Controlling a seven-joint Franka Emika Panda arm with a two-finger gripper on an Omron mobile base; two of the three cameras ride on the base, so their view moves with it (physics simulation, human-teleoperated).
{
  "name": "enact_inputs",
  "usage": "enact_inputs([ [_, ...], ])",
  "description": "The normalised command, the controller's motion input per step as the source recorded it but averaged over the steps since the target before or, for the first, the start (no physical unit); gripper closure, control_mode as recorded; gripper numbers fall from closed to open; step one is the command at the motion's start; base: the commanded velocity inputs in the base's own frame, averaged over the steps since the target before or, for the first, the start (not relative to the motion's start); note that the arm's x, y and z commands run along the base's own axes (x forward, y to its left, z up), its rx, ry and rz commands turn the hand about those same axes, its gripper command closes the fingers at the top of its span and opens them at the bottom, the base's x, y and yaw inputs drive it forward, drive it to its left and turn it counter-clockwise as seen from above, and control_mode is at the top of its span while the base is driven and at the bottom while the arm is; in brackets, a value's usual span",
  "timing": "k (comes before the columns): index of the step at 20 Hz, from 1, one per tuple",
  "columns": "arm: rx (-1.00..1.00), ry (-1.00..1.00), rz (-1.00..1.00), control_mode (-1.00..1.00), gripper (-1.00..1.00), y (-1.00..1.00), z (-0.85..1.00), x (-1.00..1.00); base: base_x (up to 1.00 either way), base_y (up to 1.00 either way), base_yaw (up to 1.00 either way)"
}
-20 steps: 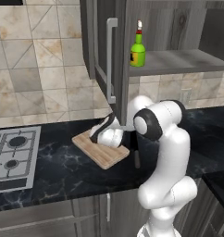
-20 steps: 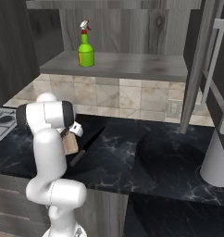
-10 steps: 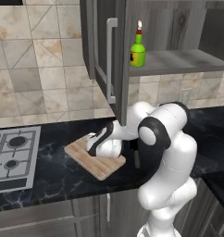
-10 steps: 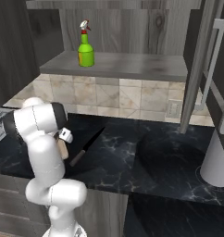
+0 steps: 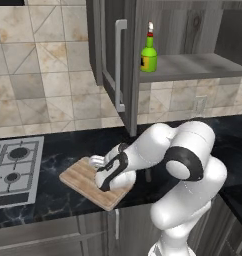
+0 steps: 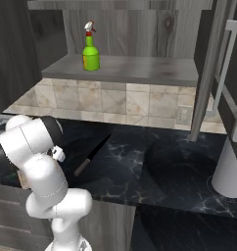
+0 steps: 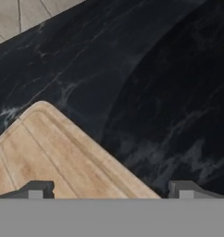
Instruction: Move the cutting board and knife to the sink. Then move spray from the cabinet to the counter.
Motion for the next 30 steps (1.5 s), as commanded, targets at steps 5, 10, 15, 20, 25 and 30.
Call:
enact_inputs([
  [5,0.02,0.00,0.00,-1.00,-1.00,0.12,-0.23,-0.69,0.00,0.00,0.00],
  [10,0.02,0.02,-0.05,-1.00,-1.00,0.11,-0.09,-0.18,0.00,0.00,0.00],
  [15,0.02,-0.01,-0.13,-1.00,-1.00,0.01,0.20,0.00,0.00,0.00,0.00],
  [20,0.05,-0.14,-0.12,-1.00,-1.00,0.00,0.98,-0.02,0.00,0.00,0.00],
  [25,0.00,-0.08,-0.03,-1.00,-1.00,0.00,1.00,-0.22,0.00,0.00,0.00],
  [30,-0.02,0.04,0.00,-1.00,-1.00,0.00,1.00,-0.34,0.00,0.00,0.00],
])
